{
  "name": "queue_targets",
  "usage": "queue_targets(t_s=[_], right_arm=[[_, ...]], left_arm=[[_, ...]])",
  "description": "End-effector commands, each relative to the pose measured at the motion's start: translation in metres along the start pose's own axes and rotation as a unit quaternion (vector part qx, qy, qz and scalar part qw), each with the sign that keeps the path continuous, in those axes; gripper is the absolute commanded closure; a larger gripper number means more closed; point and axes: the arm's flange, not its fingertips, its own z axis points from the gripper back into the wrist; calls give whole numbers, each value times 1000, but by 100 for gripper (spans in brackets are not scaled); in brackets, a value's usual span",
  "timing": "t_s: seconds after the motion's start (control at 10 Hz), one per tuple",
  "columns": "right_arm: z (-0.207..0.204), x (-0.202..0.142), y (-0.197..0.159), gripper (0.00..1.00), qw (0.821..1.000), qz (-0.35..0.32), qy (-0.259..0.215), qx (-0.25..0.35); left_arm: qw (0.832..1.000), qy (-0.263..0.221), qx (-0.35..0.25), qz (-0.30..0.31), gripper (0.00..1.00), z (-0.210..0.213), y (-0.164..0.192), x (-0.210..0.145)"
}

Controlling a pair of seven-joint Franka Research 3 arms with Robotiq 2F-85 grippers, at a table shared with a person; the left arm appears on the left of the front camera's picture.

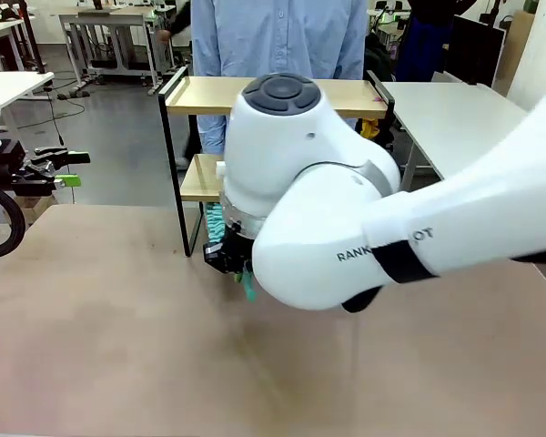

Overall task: Clean the shelf.
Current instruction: Clean the specific section of the Shelf indicated by the human with the Duster.

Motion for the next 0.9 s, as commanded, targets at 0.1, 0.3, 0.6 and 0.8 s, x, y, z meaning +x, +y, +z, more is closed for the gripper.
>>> queue_targets(t_s=[0.1,0.3,0.6,0.8], right_arm=[[-41,41,44,87,999,-30,-4,-19],[-59,53,53,87,999,-47,-10,-19],[-73,63,54,87,996,-76,-25,-35],[-83,66,50,87,995,-82,-27,-46]], left_arm=[[1000,-2,1,-6,0,-1,-2,3],[1000,-2,1,-6,0,-1,-2,3],[1000,-2,1,-6,0,-1,-2,3],[1000,-2,1,-6,0,-1,-2,3]])
